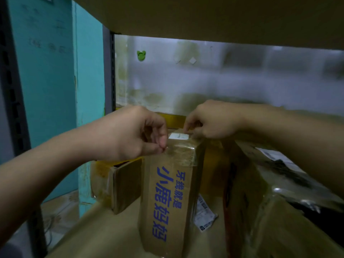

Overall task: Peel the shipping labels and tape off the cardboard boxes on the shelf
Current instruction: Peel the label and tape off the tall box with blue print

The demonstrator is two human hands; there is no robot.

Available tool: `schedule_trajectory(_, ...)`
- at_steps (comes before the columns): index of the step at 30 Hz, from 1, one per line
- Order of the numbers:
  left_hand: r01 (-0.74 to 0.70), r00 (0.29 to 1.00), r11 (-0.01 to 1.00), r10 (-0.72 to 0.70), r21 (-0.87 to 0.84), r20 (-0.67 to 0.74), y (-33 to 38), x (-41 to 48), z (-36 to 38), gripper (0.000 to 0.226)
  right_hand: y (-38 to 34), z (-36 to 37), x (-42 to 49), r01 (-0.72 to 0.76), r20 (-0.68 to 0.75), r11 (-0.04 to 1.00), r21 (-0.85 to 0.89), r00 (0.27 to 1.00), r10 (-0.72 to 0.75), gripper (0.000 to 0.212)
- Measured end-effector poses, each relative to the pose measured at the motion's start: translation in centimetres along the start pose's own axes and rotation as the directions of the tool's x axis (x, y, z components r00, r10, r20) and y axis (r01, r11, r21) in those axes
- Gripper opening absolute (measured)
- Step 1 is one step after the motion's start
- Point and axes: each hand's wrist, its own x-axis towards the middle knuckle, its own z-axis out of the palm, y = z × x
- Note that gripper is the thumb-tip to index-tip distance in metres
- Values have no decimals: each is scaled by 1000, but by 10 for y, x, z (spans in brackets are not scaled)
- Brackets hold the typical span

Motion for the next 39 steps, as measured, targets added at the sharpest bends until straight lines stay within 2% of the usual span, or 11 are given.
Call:
schedule_trajectory(3,10,1000,1000,-9,16,-18,-5,-1,0,33,1,-3,-7,26,-135,989,146,991,-6,30)
schedule_trajectory(5,28,999,1000,-29,13,20,-8,-6,-2,34,1,-4,-15,70,-130,970,235,991,-40,21)
schedule_trajectory(7,37,996,999,-37,-5,76,-9,-11,-4,24,0,-7,-23,113,-54,964,239,993,-103,20)
schedule_trajectory(15,46,982,999,-40,-26,187,-6,-14,-8,12,7,-34,-50,62,256,939,339,954,-155,58)
schedule_trajectory(17,53,986,997,-44,-55,163,-5,-14,-5,9,6,-32,-52,66,224,931,359,962,-154,54)
schedule_trajectory(20,47,985,994,-29,-103,172,-7,-15,1,40,1,-17,-45,94,64,948,303,991,-119,41)
schedule_trajectory(22,5,983,995,14,-99,185,-4,-15,3,46,-1,-6,-36,107,-71,960,257,993,-91,36)
schedule_trajectory(26,29,993,989,-11,-147,120,-1,-5,-1,14,-5,9,-20,85,-211,981,172,976,-48,33)
schedule_trajectory(32,40,988,999,-38,10,-152,-11,14,10,9,-4,23,-15,82,-240,971,225,970,-26,25)
schedule_trajectory(36,68,993,996,-63,51,-97,-20,24,22,14,-1,30,-11,67,-240,951,303,971,9,24)
schedule_trajectory(39,99,995,993,-98,59,-14,-22,34,17,14,5,30,-11,-41,-153,951,305,984,92,41)
